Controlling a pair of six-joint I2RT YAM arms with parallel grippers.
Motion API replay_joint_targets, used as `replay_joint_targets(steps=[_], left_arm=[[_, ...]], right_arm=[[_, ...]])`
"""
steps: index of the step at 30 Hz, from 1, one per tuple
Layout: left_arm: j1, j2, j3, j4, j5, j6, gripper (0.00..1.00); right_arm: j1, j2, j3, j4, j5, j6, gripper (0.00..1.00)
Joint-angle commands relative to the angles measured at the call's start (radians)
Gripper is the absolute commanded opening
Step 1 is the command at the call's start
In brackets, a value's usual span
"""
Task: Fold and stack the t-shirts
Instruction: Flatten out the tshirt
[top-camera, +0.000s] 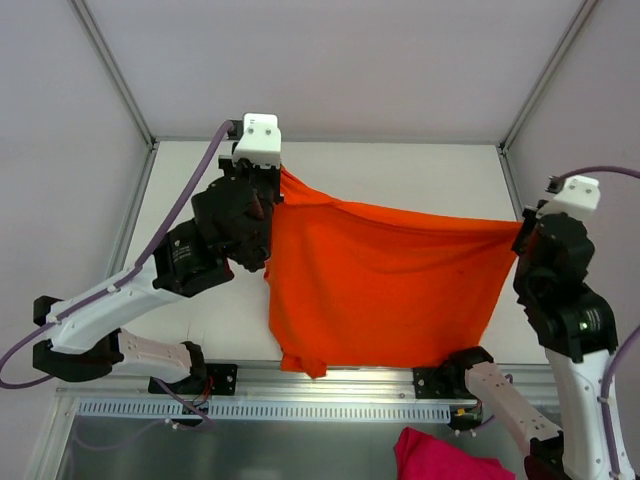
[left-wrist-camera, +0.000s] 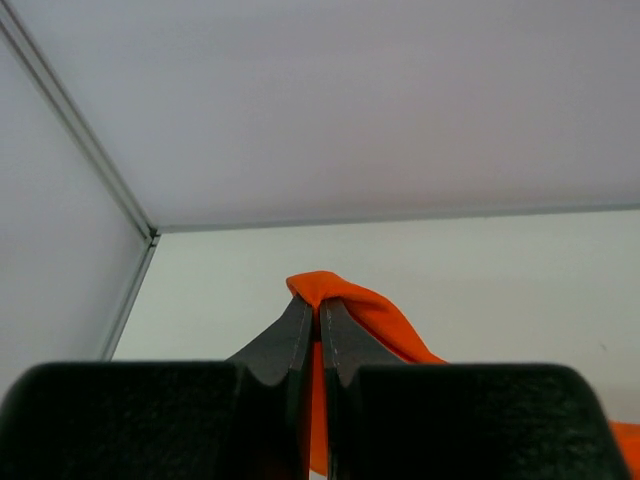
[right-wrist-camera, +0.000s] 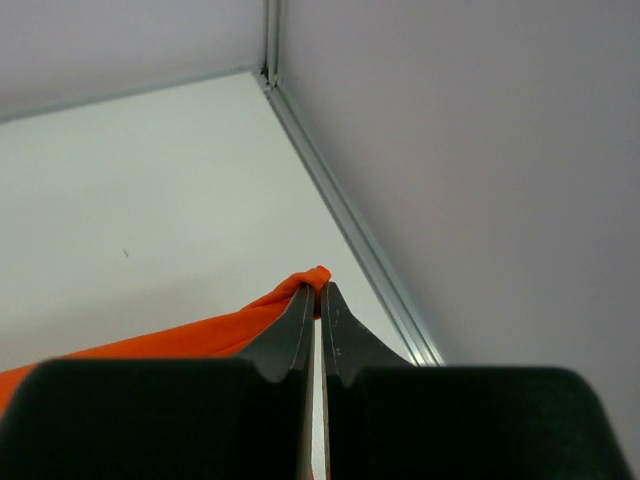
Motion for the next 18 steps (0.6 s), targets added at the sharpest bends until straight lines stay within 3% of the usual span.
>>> replay_joint_targets(steps=[1, 4, 7, 12, 18], left_arm=[[0.051, 0.011, 0.02, -0.278, 0.035, -0.287, 0.0], [0.111, 0.044, 0.017, -0.471, 0.098, -0.483, 0.0], [0.147, 0.058, -0.022, -0.514, 0.141, -0.558, 0.0], [0.2, 0.1, -0.08, -0.542, 0.207, -0.622, 0.0], [0.263, 0.152, -0.14, -0.467, 0.262, -0.645, 0.0]], right_arm=[[0.005, 0.066, 0.003, 0.031, -0.077, 0.055, 0.01], [0.005, 0.121, -0.002, 0.014, -0.117, 0.084, 0.01], [0.007, 0.134, -0.087, 0.072, -0.134, 0.097, 0.01], [0.007, 0.178, -0.177, 0.184, -0.116, 0.084, 0.01], [0.01, 0.273, -0.206, 0.292, -0.114, 0.072, 0.01]])
